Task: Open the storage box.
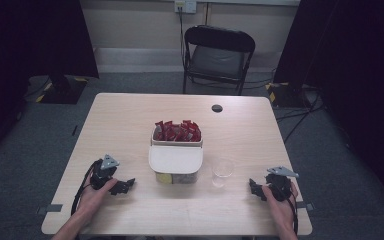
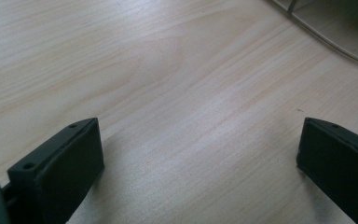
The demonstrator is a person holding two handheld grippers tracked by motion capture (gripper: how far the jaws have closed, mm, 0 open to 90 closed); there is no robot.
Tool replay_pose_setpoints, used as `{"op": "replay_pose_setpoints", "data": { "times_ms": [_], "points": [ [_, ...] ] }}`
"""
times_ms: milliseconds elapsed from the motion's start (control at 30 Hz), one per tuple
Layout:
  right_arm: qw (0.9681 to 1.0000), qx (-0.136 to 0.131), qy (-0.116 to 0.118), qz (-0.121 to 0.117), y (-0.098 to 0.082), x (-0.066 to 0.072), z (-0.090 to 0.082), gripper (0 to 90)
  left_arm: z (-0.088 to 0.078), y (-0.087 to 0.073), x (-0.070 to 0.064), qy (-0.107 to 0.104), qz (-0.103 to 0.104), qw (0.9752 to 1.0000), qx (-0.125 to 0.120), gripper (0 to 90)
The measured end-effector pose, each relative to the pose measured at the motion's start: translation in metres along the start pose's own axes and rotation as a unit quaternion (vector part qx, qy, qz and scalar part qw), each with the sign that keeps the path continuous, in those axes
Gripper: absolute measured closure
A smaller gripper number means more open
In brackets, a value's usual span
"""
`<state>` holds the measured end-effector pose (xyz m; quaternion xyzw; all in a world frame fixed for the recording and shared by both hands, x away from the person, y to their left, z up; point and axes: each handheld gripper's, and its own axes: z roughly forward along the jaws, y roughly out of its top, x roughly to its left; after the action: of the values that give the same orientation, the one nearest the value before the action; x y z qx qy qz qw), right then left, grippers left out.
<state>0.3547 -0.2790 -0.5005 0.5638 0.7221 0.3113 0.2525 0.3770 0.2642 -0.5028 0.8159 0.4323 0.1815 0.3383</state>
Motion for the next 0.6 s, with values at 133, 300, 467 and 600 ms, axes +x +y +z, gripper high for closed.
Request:
{"op": "replay_pose_setpoints", "data": {
  "times_ms": [133, 300, 467, 600],
  "points": [
    [1.0000, 0.000, 0.000, 0.000, 0.0001, 0.0000, 0.0000, 11.5, -0.0003, 0.0002, 0.0002, 0.000, 0.001, 1.0000, 0.001, 0.0],
    [1.0000, 0.001, 0.004, -0.003, 0.0003, -0.0008, 0.0002, 11.5, -0.0025, 0.0004, 0.0004, 0.003, -0.004, 1.0000, 0.002, 3.7],
    [1.0000, 0.000, 0.003, -0.004, 0.0002, -0.0006, 0.0000, 11.8, -0.0051, 0.0008, 0.0008, 0.006, -0.007, 0.9999, -0.004, 11.8],
    [1.0000, 0.000, 0.003, -0.004, 0.0001, -0.0005, -0.0001, 11.8, -0.0085, 0.0001, 0.0017, 0.004, -0.008, 1.0000, 0.001, 15.8]
  ]
}}
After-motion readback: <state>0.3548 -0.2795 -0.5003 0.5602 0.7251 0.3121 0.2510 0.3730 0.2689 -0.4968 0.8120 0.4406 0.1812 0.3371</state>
